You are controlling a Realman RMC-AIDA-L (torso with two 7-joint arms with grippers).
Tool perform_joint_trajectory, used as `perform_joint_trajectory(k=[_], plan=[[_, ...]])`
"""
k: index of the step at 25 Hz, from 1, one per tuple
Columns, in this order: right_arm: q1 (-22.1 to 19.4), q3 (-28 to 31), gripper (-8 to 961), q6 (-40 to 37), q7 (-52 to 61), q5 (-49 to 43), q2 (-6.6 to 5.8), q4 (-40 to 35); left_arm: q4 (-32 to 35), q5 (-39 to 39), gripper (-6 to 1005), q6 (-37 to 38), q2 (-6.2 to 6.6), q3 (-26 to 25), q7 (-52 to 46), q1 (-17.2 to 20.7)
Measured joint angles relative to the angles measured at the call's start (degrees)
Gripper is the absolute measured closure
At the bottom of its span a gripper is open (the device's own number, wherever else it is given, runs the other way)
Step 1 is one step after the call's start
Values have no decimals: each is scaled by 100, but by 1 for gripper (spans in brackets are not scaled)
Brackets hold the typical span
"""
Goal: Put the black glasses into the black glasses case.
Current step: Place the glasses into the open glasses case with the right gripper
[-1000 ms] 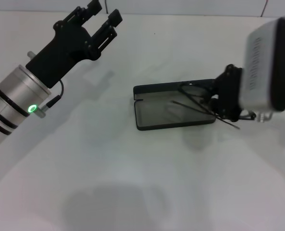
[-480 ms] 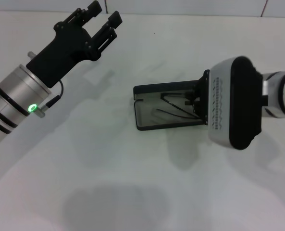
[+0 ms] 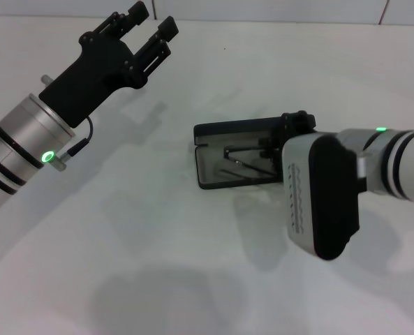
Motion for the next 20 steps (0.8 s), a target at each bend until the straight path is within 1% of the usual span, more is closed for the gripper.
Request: perform_joint_trajectory(k=[4,5,6,13,17,20], plan=[[-111,-210,803,435,-46,-149,0,107,2,0,403,0,-2,0,-2,22],[-111,-210,803,435,-46,-149,0,107,0,0,403,1,-2,0,-2,31],[-177,-321,803,734,-50,-277,-1,201,-1,-1,403,1,-2,0,-2,36],[-256,-536,801,1323,-50,-575,-2,471,-6,-4,403,1,4,8,-3,37],[-391,-705,801,1878,-31,-936,-3,663,-7,-4,403,-35,6,18,-3,40],[-461,-785,800,2234,-35,-991,-3,749,-7,-3,403,-44,6,18,-3,42]])
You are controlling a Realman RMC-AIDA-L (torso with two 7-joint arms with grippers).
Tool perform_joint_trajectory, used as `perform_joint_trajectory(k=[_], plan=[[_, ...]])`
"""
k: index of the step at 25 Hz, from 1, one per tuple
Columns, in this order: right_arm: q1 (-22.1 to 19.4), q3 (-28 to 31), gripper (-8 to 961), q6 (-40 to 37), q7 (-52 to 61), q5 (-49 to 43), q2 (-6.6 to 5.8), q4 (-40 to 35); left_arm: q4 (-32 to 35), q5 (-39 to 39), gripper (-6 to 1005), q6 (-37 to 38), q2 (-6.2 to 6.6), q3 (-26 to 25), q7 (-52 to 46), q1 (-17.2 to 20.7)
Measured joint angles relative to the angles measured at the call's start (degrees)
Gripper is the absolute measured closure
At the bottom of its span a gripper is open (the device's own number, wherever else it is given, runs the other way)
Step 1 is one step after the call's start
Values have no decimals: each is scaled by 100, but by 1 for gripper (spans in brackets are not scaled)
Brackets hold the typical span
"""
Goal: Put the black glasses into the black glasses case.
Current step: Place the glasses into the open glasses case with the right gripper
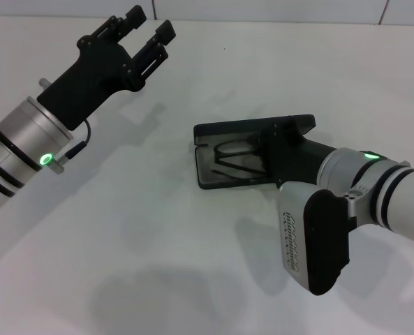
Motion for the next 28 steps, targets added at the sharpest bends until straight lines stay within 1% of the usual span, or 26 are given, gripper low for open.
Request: perform_joint_trajectory(k=[21,28], plan=[[-24,-27,796,1168,-162,-167,2,841,1,63,403,-11,0,-1,0,-65],[-68,-33,794,1395,-208,-169,1,908,4,64,404,-19,-9,-1,0,-123]])
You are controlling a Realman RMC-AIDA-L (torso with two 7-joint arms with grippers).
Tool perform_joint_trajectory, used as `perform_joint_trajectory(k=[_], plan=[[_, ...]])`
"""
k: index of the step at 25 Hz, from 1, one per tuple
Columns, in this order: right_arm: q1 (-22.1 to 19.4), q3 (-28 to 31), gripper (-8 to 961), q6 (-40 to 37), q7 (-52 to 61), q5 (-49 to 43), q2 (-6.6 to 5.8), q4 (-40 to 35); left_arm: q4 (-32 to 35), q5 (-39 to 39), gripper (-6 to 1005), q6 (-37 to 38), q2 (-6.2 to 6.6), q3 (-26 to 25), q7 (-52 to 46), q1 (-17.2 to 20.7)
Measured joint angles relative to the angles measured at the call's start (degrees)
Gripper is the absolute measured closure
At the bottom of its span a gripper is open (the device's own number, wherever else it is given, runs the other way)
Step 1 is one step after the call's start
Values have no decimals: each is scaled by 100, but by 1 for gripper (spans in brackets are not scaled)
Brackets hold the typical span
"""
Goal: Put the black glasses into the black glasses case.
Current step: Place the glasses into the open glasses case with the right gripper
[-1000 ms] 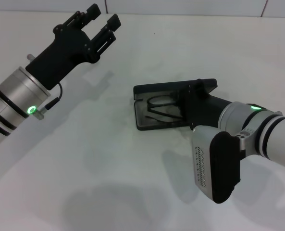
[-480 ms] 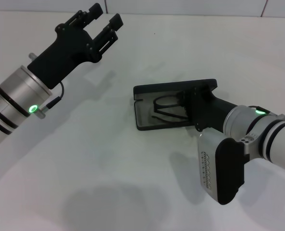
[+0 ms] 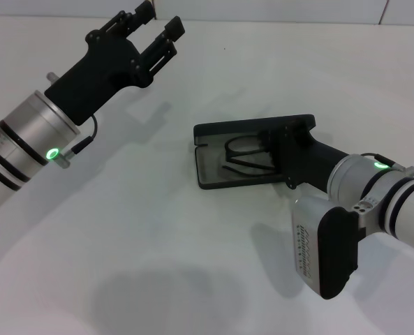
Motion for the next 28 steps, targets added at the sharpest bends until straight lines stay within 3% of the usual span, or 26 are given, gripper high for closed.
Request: perform_joint_trajectory(k=[17,28], plan=[[-4,-30,791,16,7,55,0,66,41,4,403,-15,0,0,0,-10],[-71,5,636,-105,28,219,0,-152,40,13,403,-16,0,77,0,24]])
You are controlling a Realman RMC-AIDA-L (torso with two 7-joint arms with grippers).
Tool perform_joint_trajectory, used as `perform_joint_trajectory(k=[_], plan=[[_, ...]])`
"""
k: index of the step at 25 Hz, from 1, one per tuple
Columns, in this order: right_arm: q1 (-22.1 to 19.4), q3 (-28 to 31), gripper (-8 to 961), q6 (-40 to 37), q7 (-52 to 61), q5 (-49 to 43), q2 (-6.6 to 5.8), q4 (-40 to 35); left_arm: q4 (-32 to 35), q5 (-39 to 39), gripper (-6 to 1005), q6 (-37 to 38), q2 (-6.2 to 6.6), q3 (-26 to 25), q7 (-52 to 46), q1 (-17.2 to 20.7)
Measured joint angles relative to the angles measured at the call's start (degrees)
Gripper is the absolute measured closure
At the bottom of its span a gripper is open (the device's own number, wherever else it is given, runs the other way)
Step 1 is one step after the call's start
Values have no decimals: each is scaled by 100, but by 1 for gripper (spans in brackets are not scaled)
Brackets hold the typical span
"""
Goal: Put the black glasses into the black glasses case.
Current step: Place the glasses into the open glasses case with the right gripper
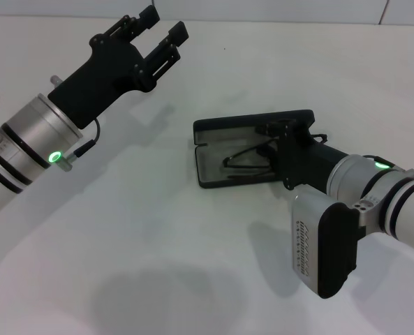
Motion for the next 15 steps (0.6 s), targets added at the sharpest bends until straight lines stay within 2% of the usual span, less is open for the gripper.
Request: perform_joint_trajectory(k=[15], plan=[[45,-65,638,-9,-8,153,-2,-80,0,0,404,1,3,2,3,-38]])
